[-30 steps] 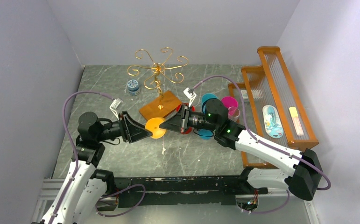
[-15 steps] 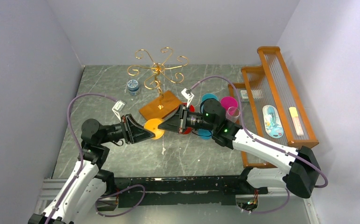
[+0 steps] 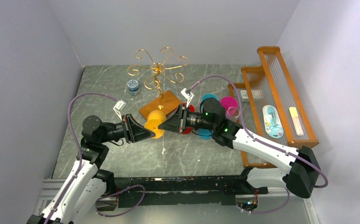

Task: Take the wine glass off the wine glass rack
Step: Place the wine glass at the center of the board.

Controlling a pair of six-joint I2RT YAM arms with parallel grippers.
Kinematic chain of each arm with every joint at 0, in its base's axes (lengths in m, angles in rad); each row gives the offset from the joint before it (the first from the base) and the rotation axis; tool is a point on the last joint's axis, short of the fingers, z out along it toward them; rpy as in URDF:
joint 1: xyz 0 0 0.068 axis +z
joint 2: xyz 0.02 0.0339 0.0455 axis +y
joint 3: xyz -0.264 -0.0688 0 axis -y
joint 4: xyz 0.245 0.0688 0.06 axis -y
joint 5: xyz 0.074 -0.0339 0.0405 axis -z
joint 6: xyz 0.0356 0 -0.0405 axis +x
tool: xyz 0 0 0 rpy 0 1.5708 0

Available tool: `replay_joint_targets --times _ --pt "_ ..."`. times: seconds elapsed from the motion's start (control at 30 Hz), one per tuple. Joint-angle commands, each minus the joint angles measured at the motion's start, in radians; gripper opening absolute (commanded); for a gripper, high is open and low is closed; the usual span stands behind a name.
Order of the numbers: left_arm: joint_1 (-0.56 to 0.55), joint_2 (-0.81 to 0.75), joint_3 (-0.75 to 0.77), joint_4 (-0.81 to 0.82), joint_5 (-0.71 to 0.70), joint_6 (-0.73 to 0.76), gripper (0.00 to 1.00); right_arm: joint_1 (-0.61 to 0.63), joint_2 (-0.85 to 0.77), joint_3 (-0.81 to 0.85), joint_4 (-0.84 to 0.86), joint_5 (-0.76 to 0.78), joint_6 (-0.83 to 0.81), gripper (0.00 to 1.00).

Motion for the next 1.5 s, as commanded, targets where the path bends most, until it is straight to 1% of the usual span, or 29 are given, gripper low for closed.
replay_joint_targets --times 0.0,0.1,0.17,0.27,0.33,0.4,0.47,0.53,0.67,0.77,0.83,0.93,1.0,1.03,1.07,1.1,1.17,1.23,1.3,1.37,1.47 --pt "-0.010 -0.026 0.057 -0.157 0.018 0.176 0.05 -0.001 -0.017 0.051 -0.029 -0.008 0.001 0.20" --pt "-0.010 -0.034 0.073 -0.179 0.035 0.217 0.05 -0.001 -0.033 0.046 -0.032 0.010 0.005 0.33" --pt "-0.010 -0.040 0.097 -0.241 0.030 0.282 0.05 -0.002 -0.053 0.042 -0.025 0.020 0.008 0.41" --pt "-0.010 -0.048 0.130 -0.359 0.017 0.401 0.05 -0.003 -0.088 0.048 -0.058 0.062 -0.024 0.52" --pt "-0.010 -0.055 0.150 -0.439 0.007 0.483 0.05 -0.003 -0.107 0.058 -0.106 0.112 -0.065 0.55" --pt "-0.010 -0.059 0.167 -0.512 0.010 0.570 0.05 -0.002 -0.120 0.095 -0.245 0.210 -0.134 0.57" --pt "-0.010 -0.061 0.178 -0.567 0.023 0.640 0.05 -0.003 -0.141 0.121 -0.324 0.271 -0.187 0.57" --pt "-0.009 -0.070 0.169 -0.563 0.037 0.664 0.05 -0.002 -0.183 0.100 -0.326 0.316 -0.200 0.58" --pt "-0.009 -0.105 0.107 -0.397 0.167 0.626 0.05 -0.003 -0.251 0.039 -0.292 0.352 -0.214 0.58" --pt "-0.010 -0.132 0.098 -0.367 0.225 0.668 0.05 -0.005 -0.272 0.057 -0.340 0.339 -0.246 0.62" --pt "-0.010 -0.150 0.098 -0.353 0.274 0.686 0.05 -0.016 -0.272 0.096 -0.406 0.345 -0.260 0.65" --pt "-0.009 -0.176 0.049 -0.208 0.298 0.588 0.05 -0.079 -0.276 0.146 -0.456 0.259 -0.309 0.63" --pt "-0.010 -0.192 0.021 -0.034 0.300 0.500 0.05 -0.157 -0.268 0.169 -0.477 0.170 -0.302 0.63" --pt "-0.010 -0.205 0.013 0.061 0.297 0.433 0.05 -0.208 -0.254 0.180 -0.484 0.067 -0.290 0.64" --pt "-0.011 -0.222 0.013 0.124 0.287 0.414 0.05 -0.254 -0.236 0.188 -0.488 0.016 -0.281 0.64" --pt "-0.011 -0.237 0.018 0.158 0.274 0.420 0.05 -0.295 -0.215 0.193 -0.489 -0.085 -0.271 0.64" --pt "-0.013 -0.254 0.032 0.155 0.273 0.483 0.05 -0.346 -0.181 0.184 -0.458 -0.198 -0.236 0.64" --pt "-0.014 -0.242 0.045 0.093 0.283 0.576 0.05 -0.363 -0.154 0.170 -0.402 -0.281 -0.207 0.65" --pt "-0.017 -0.223 0.039 0.043 0.297 0.642 0.05 -0.366 -0.148 0.154 -0.346 -0.318 -0.173 0.66" --pt "-0.021 -0.210 0.020 0.043 0.319 0.672 0.05 -0.365 -0.151 0.141 -0.305 -0.331 -0.147 0.67" --pt "-0.031 -0.211 -0.001 -0.018 0.347 0.778 0.05 -0.366 -0.159 0.112 -0.250 -0.340 -0.126 0.68"
